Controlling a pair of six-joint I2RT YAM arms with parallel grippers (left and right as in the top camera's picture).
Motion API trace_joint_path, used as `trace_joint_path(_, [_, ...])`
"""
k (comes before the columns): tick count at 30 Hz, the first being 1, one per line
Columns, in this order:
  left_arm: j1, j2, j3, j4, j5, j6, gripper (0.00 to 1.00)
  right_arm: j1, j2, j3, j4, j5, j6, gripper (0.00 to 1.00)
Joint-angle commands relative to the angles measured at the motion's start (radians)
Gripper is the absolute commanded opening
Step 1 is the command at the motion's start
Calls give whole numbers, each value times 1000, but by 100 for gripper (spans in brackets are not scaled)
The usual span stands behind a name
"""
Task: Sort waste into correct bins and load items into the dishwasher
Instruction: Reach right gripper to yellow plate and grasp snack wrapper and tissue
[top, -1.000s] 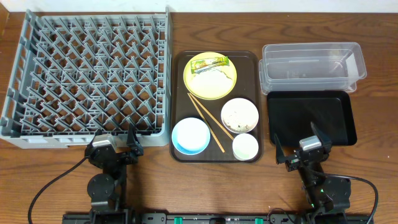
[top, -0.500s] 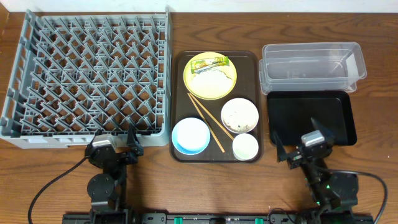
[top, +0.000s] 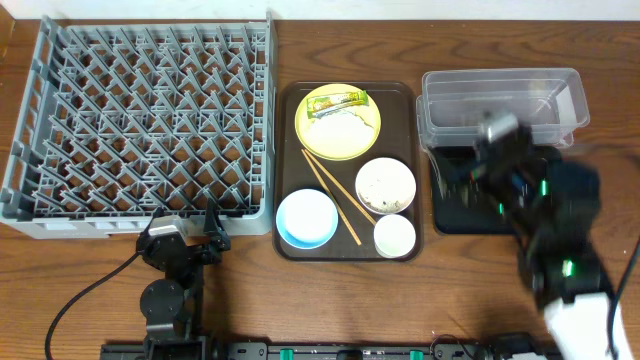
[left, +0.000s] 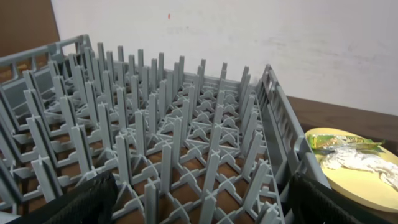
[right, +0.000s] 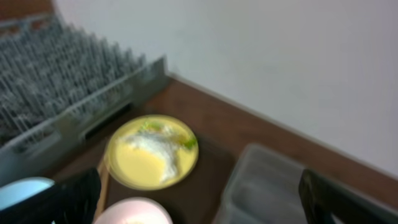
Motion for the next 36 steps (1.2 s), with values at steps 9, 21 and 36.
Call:
trace_joint_path(9, [4, -5, -17, -42, -9, 6, 89, 51, 752, 913, -537, -166, -69, 99])
trace_joint_path(21, [4, -5, -17, -42, -9, 6, 89, 234, 1337, 1503, -1029, 49, -447, 99])
trace_joint_path(36, [4, -5, -17, -42, -9, 6, 89, 338, 1554, 1501, -843, 142, -505, 94])
